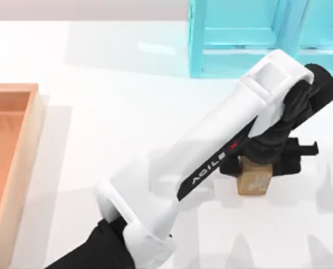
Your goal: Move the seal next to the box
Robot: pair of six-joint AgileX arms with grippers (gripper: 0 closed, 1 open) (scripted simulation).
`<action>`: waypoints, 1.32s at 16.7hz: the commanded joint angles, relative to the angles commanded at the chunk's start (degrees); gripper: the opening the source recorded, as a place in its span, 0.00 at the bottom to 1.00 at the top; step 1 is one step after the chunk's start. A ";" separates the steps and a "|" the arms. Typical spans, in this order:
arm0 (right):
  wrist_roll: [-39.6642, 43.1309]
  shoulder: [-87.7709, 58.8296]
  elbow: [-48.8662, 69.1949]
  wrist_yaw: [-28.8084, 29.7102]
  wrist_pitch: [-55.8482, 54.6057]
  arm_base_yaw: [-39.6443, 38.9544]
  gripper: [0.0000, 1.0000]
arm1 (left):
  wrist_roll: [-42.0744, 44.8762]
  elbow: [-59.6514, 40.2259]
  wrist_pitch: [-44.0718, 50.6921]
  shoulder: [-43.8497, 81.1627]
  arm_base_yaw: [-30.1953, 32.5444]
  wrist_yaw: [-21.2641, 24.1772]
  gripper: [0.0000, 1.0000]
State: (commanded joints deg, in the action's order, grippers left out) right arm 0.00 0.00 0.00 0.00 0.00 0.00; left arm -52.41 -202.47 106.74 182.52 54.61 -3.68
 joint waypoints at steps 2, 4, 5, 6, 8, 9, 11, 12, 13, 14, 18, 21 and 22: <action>0.00 0.00 0.00 0.00 0.00 0.00 1.00 | 0.00 0.00 0.00 0.00 0.00 0.00 0.00; 0.00 0.00 0.00 0.00 0.00 0.00 1.00 | 0.00 0.00 0.00 0.00 0.00 0.00 0.00; 0.00 0.00 0.00 0.00 0.00 0.00 1.00 | 0.00 0.00 0.00 0.00 0.00 0.00 0.00; 0.00 0.00 0.00 0.00 0.00 0.00 1.00 | 0.09 0.40 -2.52 -0.33 0.47 0.38 0.00; 0.00 0.00 0.00 0.00 0.00 0.00 1.00 | 0.18 1.39 -2.64 -1.27 0.52 0.40 0.00; 0.00 0.00 0.00 0.00 0.00 0.00 1.00 | 0.19 2.80 -2.77 -2.51 0.50 0.41 0.00; 0.00 0.00 0.00 0.00 0.00 0.00 1.00 | 0.16 7.06 -3.15 -5.84 0.48 0.39 0.00; 0.00 0.00 0.00 0.00 0.00 0.00 1.00 | 0.15 9.20 -3.38 -7.71 0.47 0.36 0.00; 0.00 0.00 0.00 0.00 0.00 0.00 1.00 | 0.13 11.23 -3.62 -9.60 0.46 0.33 0.00; 0.00 0.00 0.00 0.00 0.00 0.00 1.00 | 0.10 12.82 -3.85 -11.15 0.47 0.28 0.00; 0.00 0.00 0.00 0.00 0.00 0.00 1.00 | 0.07 14.18 -4.12 -12.52 0.50 0.19 0.00; 0.00 0.00 0.00 0.00 0.00 0.00 1.00 | 0.42 14.45 -4.13 -12.71 0.22 0.25 0.00; 0.00 0.00 0.00 0.00 0.00 0.00 1.00 | 0.94 15.30 -4.48 -13.32 -0.31 0.34 0.00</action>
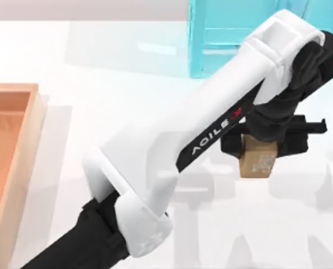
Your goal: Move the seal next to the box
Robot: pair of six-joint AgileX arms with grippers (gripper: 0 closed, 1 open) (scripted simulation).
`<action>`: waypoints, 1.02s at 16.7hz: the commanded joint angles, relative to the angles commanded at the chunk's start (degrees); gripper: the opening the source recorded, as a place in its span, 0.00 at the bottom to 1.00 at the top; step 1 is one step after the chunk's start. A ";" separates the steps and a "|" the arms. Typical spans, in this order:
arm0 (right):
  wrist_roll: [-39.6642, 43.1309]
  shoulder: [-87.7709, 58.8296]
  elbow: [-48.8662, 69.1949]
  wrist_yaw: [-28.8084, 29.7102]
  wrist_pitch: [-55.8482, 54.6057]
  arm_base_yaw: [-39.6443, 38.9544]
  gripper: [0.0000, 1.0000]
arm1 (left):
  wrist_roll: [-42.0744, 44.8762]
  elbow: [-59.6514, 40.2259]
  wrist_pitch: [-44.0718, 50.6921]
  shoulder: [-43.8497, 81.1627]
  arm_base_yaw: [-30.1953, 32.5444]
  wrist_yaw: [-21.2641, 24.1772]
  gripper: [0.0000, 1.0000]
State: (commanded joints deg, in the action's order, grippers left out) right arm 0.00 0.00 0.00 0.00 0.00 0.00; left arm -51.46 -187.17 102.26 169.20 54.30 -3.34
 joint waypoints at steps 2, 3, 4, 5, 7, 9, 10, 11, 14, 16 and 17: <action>0.00 0.00 0.00 0.00 0.00 0.00 1.00 | 1.86 2.98 -1.22 -2.18 -1.85 0.25 0.00; 0.00 0.00 0.00 0.00 0.00 0.00 1.00 | 3.21 5.10 -2.07 -3.74 -3.18 0.35 0.00; 0.00 0.00 0.00 0.00 0.00 0.00 1.00 | 4.60 7.45 -2.79 -5.48 -4.64 0.44 0.00; 0.00 0.00 0.00 0.00 0.00 0.00 1.00 | 5.99 9.85 -3.42 -7.18 -6.09 0.51 0.00; 0.00 0.00 0.00 0.00 0.00 0.00 1.00 | 8.34 14.19 -4.68 -9.94 -8.62 0.64 0.00; 0.00 0.00 0.00 0.00 0.00 0.00 1.00 | 10.65 17.87 -5.97 -12.59 -11.16 0.75 0.00; 0.00 0.00 0.00 0.00 0.00 0.00 1.00 | 11.87 19.81 -6.60 -13.94 -12.37 0.76 0.00; 0.00 0.00 0.00 0.00 0.00 0.00 1.00 | 13.16 21.76 -7.24 -15.29 -13.51 0.77 0.00; 0.00 0.00 0.00 0.00 0.00 0.00 1.00 | 17.00 27.58 -9.15 -19.34 -16.97 0.89 0.00; 0.00 0.00 0.00 0.00 0.00 0.00 1.00 | 19.23 31.47 -10.42 -22.03 -19.60 0.92 0.00; 0.00 0.00 0.00 0.00 0.00 0.00 1.00 | 20.35 33.41 -11.06 -23.38 -20.92 0.91 0.00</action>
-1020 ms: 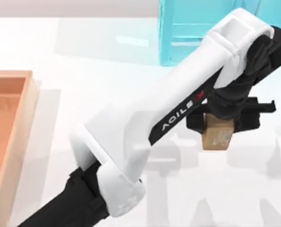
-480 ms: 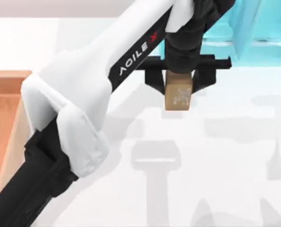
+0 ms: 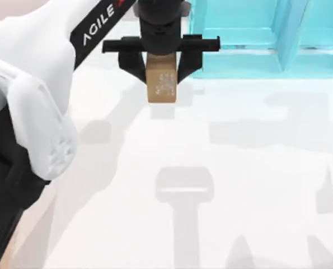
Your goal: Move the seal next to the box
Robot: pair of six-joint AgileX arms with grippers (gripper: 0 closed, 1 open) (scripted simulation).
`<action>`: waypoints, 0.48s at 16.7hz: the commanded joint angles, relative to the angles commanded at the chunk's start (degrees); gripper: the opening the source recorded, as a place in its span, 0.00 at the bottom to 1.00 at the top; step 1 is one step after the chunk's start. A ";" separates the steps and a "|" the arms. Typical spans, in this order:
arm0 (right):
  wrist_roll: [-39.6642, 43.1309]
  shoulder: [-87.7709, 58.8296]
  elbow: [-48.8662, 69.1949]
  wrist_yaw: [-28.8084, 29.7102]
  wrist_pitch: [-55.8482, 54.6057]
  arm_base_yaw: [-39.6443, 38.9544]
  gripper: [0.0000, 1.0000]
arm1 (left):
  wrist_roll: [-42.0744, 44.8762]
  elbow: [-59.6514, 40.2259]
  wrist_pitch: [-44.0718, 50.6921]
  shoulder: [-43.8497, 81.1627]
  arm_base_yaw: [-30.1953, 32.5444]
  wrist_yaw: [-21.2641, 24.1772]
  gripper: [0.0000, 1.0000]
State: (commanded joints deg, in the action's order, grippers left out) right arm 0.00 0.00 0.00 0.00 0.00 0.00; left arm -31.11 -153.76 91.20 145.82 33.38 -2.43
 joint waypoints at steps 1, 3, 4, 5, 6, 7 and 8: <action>0.00 0.00 0.00 0.00 0.00 0.00 1.00 | 1.17 1.93 -0.65 -1.36 -1.26 0.01 0.00; 0.00 0.00 0.00 0.00 0.00 0.00 1.00 | 3.62 5.73 -2.01 -4.14 -3.66 0.13 0.00; 0.00 0.00 0.00 0.00 0.00 0.00 1.00 | 4.84 7.62 -2.69 -5.54 -4.87 0.24 0.00; 0.00 0.00 0.00 0.00 0.00 0.00 1.00 | 6.04 9.57 -3.34 -6.90 -6.09 0.39 0.00; 0.00 0.00 0.00 0.00 0.00 0.00 1.00 | 7.24 11.56 -3.95 -8.23 -7.31 0.55 0.00; 0.00 0.00 0.00 0.00 0.00 0.00 1.00 | 8.43 13.50 -4.52 -9.50 -8.52 0.72 0.00; 0.00 0.00 0.00 0.00 0.00 0.00 1.00 | 9.58 15.28 -5.06 -10.72 -9.67 0.85 0.00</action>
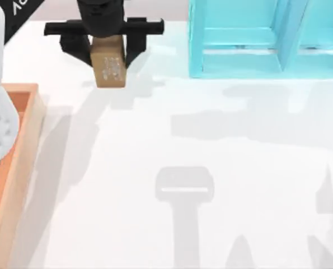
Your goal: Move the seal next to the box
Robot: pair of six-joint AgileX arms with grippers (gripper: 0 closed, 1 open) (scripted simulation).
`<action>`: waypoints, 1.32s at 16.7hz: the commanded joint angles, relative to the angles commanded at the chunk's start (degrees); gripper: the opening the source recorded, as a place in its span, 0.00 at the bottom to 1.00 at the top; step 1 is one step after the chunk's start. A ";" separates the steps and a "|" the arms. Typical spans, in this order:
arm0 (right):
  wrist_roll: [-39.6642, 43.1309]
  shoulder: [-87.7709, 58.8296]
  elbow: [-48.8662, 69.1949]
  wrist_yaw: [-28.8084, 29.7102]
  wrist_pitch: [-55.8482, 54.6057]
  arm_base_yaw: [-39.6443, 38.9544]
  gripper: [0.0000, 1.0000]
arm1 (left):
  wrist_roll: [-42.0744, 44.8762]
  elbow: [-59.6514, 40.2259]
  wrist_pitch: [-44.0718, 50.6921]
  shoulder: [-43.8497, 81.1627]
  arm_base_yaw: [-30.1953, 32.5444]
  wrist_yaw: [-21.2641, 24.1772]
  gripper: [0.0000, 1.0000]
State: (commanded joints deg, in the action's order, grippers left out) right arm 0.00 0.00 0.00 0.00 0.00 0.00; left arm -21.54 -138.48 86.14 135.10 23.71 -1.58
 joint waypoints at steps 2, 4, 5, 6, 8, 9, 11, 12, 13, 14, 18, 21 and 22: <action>0.00 0.00 0.00 0.00 0.00 0.00 1.00 | 2.40 4.37 -1.16 -2.63 -2.43 0.11 0.00; 0.00 0.00 0.00 0.00 0.00 0.00 1.00 | 5.65 9.44 -2.53 -6.06 -5.70 0.15 0.00; 0.00 0.00 0.00 0.00 0.00 0.00 1.00 | 7.26 11.77 -3.28 -7.76 -7.33 0.19 0.00; 0.00 0.00 0.00 0.00 0.00 0.00 1.00 | 8.57 13.68 -4.05 -9.15 -8.67 0.25 0.00; 0.00 0.00 0.00 0.00 0.00 0.00 1.00 | 10.32 16.31 -5.10 -11.06 -10.45 0.43 0.00; 0.00 0.00 0.00 0.00 0.00 0.00 1.00 | 10.70 16.93 -5.33 -11.50 -10.84 0.49 0.00; 0.00 0.00 0.00 0.00 0.00 0.00 1.00 | 10.70 16.93 -5.33 -11.50 -10.84 0.49 0.00; 0.00 0.00 0.00 0.00 0.00 0.00 1.00 | 10.70 16.93 -5.33 -11.50 -10.84 0.49 0.00; 0.00 0.00 0.00 0.00 0.00 0.00 1.00 | 10.70 16.93 -5.33 -11.50 -10.84 0.49 0.00; 0.00 0.00 0.00 0.00 0.00 0.00 1.00 | 10.75 16.81 -5.21 -11.27 -10.61 0.39 0.00; 0.00 0.00 0.00 0.00 0.00 0.00 1.00 | 10.85 19.95 -8.60 -11.68 -10.69 0.57 0.00; 0.00 0.00 0.00 0.00 0.00 0.00 1.00 | 10.90 25.43 -13.71 -11.62 -10.91 0.44 0.00; 0.00 0.00 0.00 0.00 0.00 0.00 1.00 | 10.92 27.28 -15.45 -11.56 -10.98 0.39 0.00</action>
State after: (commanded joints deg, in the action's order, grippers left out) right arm 0.00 0.00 0.00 0.00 0.00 0.00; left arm -10.61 -111.20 70.69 123.54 12.74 -1.19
